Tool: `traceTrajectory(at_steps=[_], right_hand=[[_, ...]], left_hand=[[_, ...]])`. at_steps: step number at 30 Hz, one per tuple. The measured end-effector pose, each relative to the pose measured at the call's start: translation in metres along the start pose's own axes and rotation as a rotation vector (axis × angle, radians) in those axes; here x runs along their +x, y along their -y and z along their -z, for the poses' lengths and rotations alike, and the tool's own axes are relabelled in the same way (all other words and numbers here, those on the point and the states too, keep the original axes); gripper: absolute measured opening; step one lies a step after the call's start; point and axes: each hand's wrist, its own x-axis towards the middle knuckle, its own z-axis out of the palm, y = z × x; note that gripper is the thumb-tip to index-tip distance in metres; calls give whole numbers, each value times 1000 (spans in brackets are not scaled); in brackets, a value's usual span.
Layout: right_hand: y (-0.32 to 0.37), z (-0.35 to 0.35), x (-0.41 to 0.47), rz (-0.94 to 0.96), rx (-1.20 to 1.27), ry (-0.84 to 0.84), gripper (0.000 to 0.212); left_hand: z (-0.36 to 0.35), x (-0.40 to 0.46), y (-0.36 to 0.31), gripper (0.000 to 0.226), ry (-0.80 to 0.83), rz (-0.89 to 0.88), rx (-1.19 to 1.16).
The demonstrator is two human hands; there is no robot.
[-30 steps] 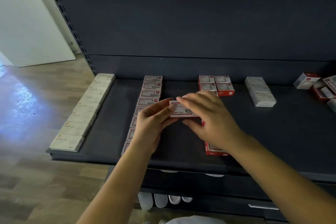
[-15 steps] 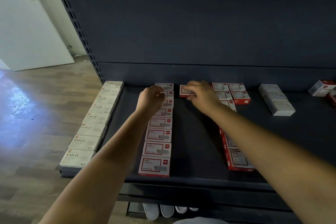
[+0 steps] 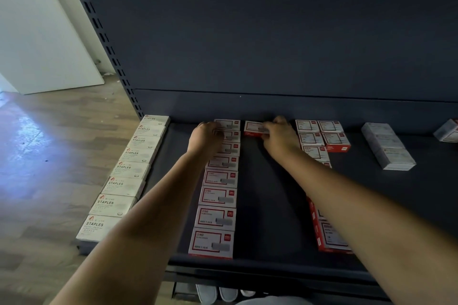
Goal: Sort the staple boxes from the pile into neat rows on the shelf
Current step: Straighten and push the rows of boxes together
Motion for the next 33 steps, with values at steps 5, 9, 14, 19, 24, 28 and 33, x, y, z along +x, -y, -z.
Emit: traceTrajectory(at_steps=[5, 9, 14, 19, 24, 28, 33], right_hand=[[11, -6, 2, -36, 182, -17, 30], [12, -9, -3, -34, 255, -55, 25], [24, 5, -6, -56, 102, 90, 40], [19, 16, -27, 24, 79, 129, 48], [-2, 38, -52, 167, 119, -8, 45], [-35, 71, -72, 214, 21, -90, 43], [-98, 104, -106, 193, 7, -164, 37]], left_hand=[[-3, -3, -2, 27, 3, -10, 25], [-1, -7, -4, 30, -21, -21, 40], [1, -10, -13, 32, 35, -25, 142], [-4, -20, -24, 38, 38, -108, 287], [-21, -43, -60, 37, 7, -293, 332], [-39, -62, -106, 37, -48, -375, 385], [-77, -101, -179, 35, -97, -461, 377]])
